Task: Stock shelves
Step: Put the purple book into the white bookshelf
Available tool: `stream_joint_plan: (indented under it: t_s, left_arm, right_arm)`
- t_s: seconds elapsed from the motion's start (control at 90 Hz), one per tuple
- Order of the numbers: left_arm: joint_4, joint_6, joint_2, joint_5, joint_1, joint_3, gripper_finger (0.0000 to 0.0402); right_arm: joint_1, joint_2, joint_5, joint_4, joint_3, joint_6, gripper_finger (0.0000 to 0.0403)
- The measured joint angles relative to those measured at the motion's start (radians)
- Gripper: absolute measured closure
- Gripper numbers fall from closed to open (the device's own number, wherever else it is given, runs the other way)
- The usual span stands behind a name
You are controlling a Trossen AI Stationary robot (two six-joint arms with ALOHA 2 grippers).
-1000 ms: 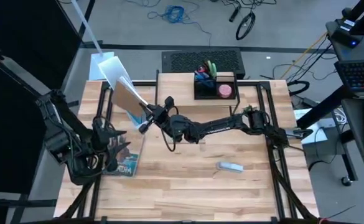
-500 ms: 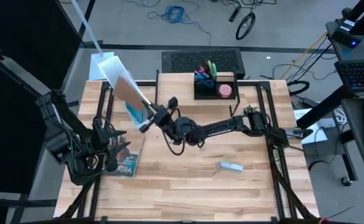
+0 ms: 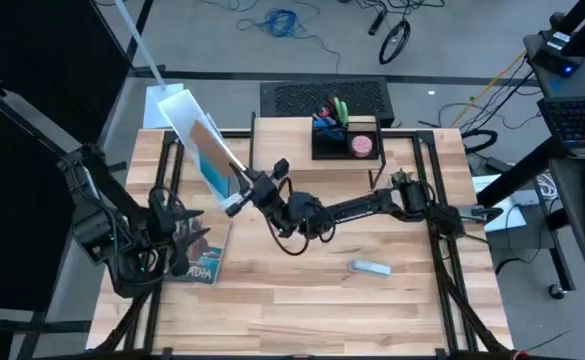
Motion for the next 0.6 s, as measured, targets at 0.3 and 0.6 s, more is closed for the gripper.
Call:
stream_joint_plan:
  t_s: [0.3, 0.6]
  left_arm:
    - [0.026, -0.001, 0.000, 0.000, 0.000, -0.038, 0.0213]
    - [0.029, -0.002, 0.000, -0.006, 0.000, -0.042, 0.0213]
  right_arm:
    - [-0.039, 0.000, -0.010, -0.192, 0.000, 0.189, 0.0401]
    - [-0.070, 0.015, -0.043, -0.317, 0.000, 0.312, 0.0401]
